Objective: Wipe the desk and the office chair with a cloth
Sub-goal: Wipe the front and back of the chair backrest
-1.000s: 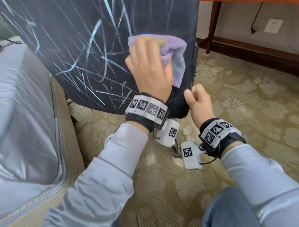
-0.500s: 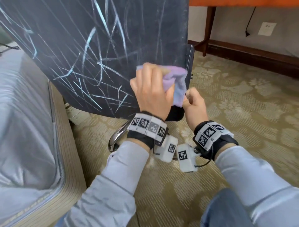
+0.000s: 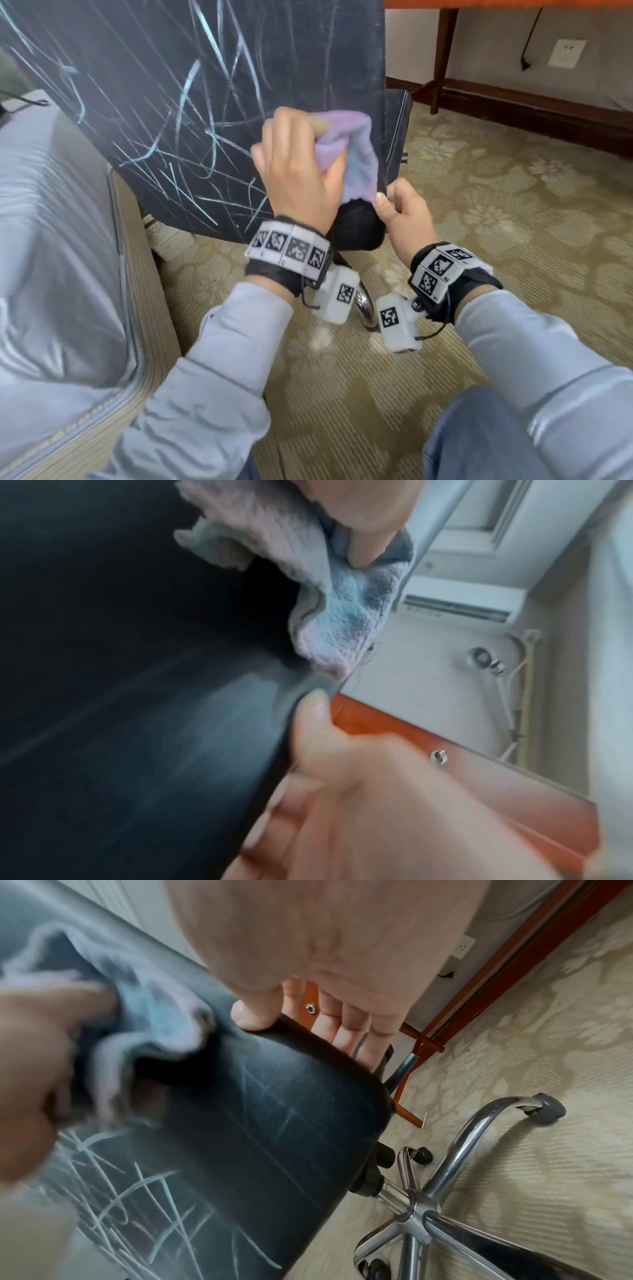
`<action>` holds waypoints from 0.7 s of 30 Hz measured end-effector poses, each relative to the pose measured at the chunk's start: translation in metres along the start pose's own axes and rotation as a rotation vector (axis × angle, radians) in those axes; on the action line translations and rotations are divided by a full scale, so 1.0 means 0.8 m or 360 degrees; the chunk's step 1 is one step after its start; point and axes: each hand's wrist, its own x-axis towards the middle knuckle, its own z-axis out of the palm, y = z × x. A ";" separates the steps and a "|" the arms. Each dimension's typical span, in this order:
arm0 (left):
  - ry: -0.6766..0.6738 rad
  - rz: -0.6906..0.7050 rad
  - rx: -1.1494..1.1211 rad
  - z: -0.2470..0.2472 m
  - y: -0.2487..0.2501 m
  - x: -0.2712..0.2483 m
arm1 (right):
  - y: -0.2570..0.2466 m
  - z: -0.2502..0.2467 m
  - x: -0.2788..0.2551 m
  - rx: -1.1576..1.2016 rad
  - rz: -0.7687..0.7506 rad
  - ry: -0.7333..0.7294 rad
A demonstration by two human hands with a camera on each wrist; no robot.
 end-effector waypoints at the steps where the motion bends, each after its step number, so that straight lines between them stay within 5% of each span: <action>1: 0.0075 0.0084 -0.0009 -0.001 0.005 0.017 | 0.000 0.000 0.000 0.0005 0.0013 -0.0003; 5: 0.0018 0.0221 0.0084 0.004 -0.007 0.012 | -0.007 0.001 -0.002 -0.0025 0.0067 -0.0029; 12: -0.0558 -0.0144 0.0216 -0.013 -0.099 -0.114 | -0.007 -0.002 -0.003 -0.0068 0.0070 -0.0028; 14: -0.0428 -0.0190 0.0197 -0.020 -0.101 -0.088 | -0.007 0.003 -0.007 -0.0090 0.0040 0.0044; 18: 0.0237 -0.0232 0.0022 -0.034 -0.092 0.011 | -0.012 0.013 -0.017 -0.0235 0.0075 0.0214; 21: 0.0245 -0.0012 0.0092 -0.026 -0.084 0.028 | -0.018 0.015 -0.016 -0.0316 0.0139 0.0312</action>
